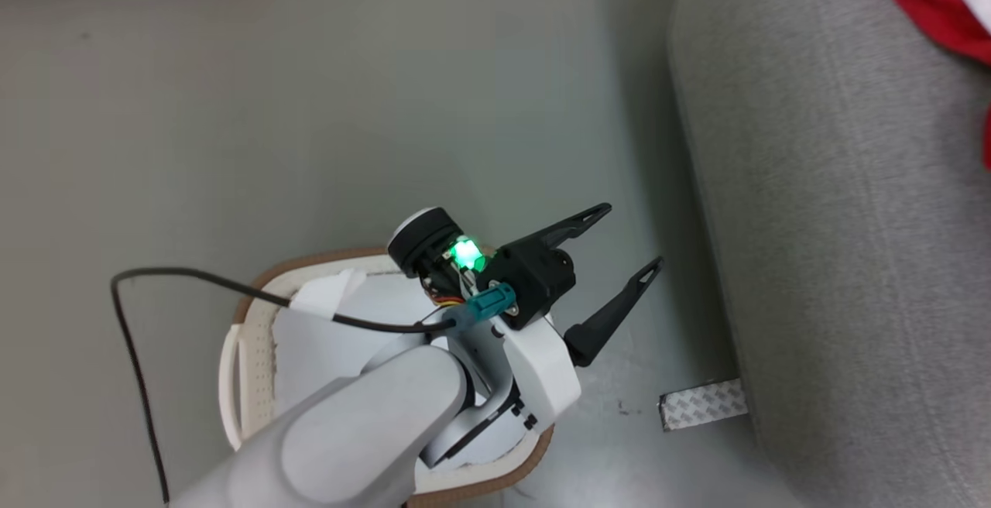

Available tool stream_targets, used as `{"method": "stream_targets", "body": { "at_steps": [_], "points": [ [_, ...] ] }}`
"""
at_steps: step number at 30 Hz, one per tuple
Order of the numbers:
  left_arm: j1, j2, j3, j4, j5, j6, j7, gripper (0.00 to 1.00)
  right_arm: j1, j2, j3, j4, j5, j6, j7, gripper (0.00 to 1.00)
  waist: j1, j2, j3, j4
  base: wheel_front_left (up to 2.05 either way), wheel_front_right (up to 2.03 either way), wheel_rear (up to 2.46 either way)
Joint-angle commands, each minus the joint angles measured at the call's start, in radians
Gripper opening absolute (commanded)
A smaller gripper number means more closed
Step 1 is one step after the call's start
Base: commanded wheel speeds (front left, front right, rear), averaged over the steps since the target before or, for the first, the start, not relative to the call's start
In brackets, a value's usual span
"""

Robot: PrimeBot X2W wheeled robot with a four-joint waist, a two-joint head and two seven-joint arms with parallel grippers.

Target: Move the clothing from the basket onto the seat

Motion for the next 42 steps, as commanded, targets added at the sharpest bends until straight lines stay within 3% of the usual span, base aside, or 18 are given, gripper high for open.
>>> {"method": "stream_targets", "body": {
  "at_steps": [1,9,16,17,18,19,28,36,42],
  "points": [
    [-0.017,0.001,0.001,0.004,0.009,-0.003,-0.002,1.00,-0.024,-0.020,0.011,0.029,0.006,-0.002,0.002,0.00,-0.0002,-0.0001,0.037,0.030,0.00,0.00,0.00],
    [-0.038,-0.009,0.002,0.025,0.005,-0.007,-0.020,1.00,-0.074,-0.085,0.109,0.218,0.014,-0.002,0.052,0.03,-0.0002,-0.0001,0.079,0.061,0.00,0.00,0.00],
    [-0.031,-0.006,0.007,0.046,-0.009,-0.006,-0.039,1.00,-0.096,-0.100,0.166,0.300,0.046,-0.002,0.032,0.01,-0.0002,-0.0001,0.067,0.063,0.00,0.00,0.00],
    [-0.026,-0.005,0.007,0.050,-0.013,-0.005,-0.041,1.00,-0.099,-0.101,0.176,0.308,0.049,-0.002,0.031,0.49,-0.0002,-0.0001,0.061,0.061,0.00,0.00,0.00],
    [-0.019,-0.004,0.008,0.055,-0.016,-0.003,-0.046,1.00,-0.102,-0.100,0.188,0.316,0.055,-0.002,0.028,0.88,-0.0002,-0.0001,0.051,0.057,0.00,0.00,0.00],
    [-0.014,-0.003,0.009,0.059,-0.019,-0.002,-0.047,1.00,-0.102,-0.100,0.200,0.322,0.061,-0.002,0.025,1.00,-0.0002,-0.0001,0.042,0.054,0.00,0.00,0.00],
    [0.062,0.015,0.019,0.092,-0.061,0.016,-0.085,1.00,-0.038,-0.123,0.338,0.329,0.129,-0.002,0.044,1.00,-0.0002,-0.0001,-0.102,0.018,0.00,0.00,0.00],
    [0.149,0.049,0.046,0.092,-0.104,0.057,-0.118,1.00,0.043,-0.187,0.428,0.210,0.196,-0.002,0.052,1.00,-0.0002,-0.0001,-0.247,0.000,0.00,0.00,0.00],
    [0.211,0.071,0.090,0.076,-0.141,0.106,-0.155,1.00,0.085,-0.208,0.437,0.071,0.229,-0.002,0.065,1.00,-0.0002,-0.0001,-0.357,0.015,0.00,0.00,0.00]
  ]
}}
